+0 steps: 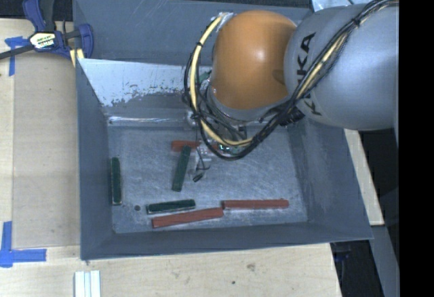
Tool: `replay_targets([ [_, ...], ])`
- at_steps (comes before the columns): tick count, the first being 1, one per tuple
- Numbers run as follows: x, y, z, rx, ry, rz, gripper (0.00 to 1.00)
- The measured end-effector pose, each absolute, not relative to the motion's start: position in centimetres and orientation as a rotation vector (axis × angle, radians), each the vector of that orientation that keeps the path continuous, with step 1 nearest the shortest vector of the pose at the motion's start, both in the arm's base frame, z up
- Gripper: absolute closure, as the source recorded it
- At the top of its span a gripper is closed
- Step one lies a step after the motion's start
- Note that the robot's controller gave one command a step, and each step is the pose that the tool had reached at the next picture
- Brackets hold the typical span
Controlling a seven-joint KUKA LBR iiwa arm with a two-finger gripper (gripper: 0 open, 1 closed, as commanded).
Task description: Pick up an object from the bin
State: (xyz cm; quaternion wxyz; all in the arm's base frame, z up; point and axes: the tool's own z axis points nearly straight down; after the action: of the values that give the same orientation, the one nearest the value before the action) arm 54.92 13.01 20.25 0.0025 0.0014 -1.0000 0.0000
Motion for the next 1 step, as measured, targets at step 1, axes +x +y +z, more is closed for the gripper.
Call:
replay_targets([
  [1, 58.08, 14.47, 8.54, 0.463, -3.103, 0.000, 0.00],
])
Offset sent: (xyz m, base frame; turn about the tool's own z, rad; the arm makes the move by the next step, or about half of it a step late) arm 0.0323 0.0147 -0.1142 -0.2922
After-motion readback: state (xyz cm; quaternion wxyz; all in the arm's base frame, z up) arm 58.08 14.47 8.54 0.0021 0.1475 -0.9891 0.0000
